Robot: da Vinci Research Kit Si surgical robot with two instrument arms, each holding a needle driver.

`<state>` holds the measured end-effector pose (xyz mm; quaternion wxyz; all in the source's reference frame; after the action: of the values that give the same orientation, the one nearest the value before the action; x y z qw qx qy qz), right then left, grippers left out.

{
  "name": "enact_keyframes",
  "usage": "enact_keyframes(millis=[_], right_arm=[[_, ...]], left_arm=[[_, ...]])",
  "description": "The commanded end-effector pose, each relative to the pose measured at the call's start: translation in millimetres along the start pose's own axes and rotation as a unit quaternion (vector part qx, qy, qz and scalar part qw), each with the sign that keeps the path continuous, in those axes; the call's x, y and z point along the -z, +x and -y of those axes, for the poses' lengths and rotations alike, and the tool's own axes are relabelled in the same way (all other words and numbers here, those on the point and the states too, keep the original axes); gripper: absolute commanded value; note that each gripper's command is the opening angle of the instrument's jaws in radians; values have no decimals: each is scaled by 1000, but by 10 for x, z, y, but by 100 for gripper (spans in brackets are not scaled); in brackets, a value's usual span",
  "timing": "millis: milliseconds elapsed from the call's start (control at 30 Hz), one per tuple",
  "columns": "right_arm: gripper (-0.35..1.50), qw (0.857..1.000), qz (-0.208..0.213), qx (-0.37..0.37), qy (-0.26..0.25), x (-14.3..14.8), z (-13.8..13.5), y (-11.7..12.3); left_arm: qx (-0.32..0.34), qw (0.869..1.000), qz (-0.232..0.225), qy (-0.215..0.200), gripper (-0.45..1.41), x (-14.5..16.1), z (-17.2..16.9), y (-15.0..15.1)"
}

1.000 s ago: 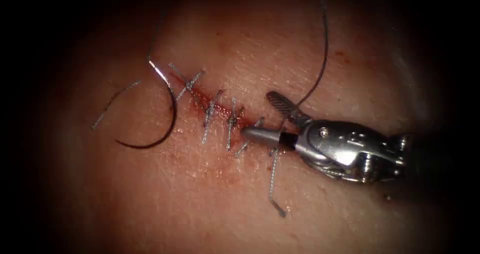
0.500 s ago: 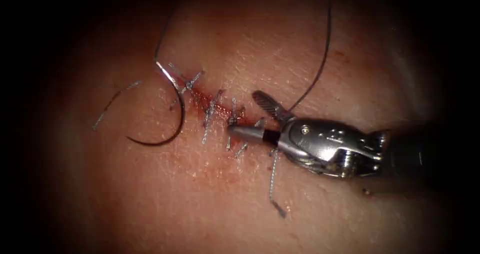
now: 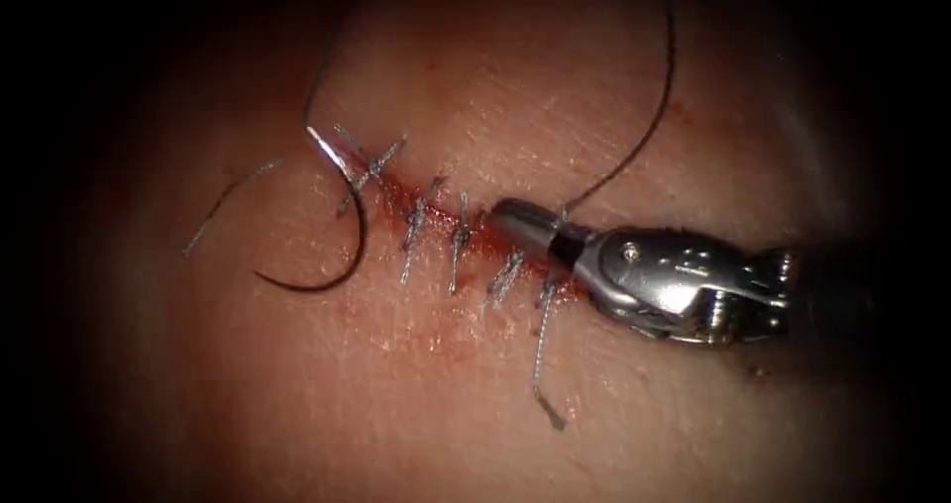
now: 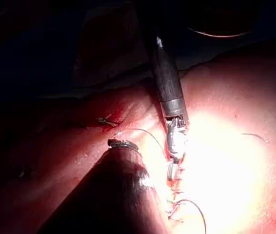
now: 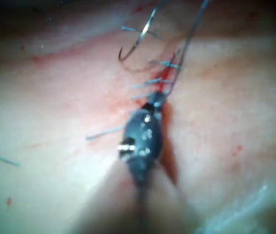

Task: Wound Closure

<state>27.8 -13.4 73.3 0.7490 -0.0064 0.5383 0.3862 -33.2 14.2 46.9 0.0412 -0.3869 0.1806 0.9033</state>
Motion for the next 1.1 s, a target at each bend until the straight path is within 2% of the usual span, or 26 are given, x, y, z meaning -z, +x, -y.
enact_keyframes(millis=[33, 133, 167, 200, 267, 400, 567, 667, 900, 1000, 1100], right_arm=[[147, 1000, -10, -3, -10, -6, 6, -6], [147, 1000, -15, -14, 1, 7, 5, -7], [147, 1000, -14, -16, 10, 28, -3, -2], [147, 1000, -14, -16, 10, 28, -3, -2], [148, 1000, -10, -19, 8, 53, -15, 3], [148, 1000, -12, -19, 10, 70, -20, 1], [148, 1000, -12, -16, 12, 88, -23, -5], [148, 1000, -13, -14, 7, 84, -18, -11], [148, 1000, 9, -12, 24, 59, 3, -5], [148, 999, 38, 4, 34, 31, 27, 0], [148, 998, 53, 31, 31, 8, 38, 3]], left_arm=[[2, 1000, 0, 4, -45, -1, 7, -6], [0, 1000, 8, 9, -45, 7, 18, -17], [0, 1000, 17, 14, -45, 18, 29, -34], [0, 1000, 17, 14, -45, 18, 29, -34], [-3, 999, 27, 20, -45, 32, 38, -62], [-6, 999, 38, 26, -45, 44, 44, -88], [5, 998, 47, 40, -45, 66, 59, -137], [8, 998, 51, 42, -45, 71, 62, -150], [13, 997, 54, 49, -45, 57, 49, -137], [16, 997, 48, 50, -45, 45, 40, -122], [17, 997, 47, 50, -45, 44, 38, -116]])
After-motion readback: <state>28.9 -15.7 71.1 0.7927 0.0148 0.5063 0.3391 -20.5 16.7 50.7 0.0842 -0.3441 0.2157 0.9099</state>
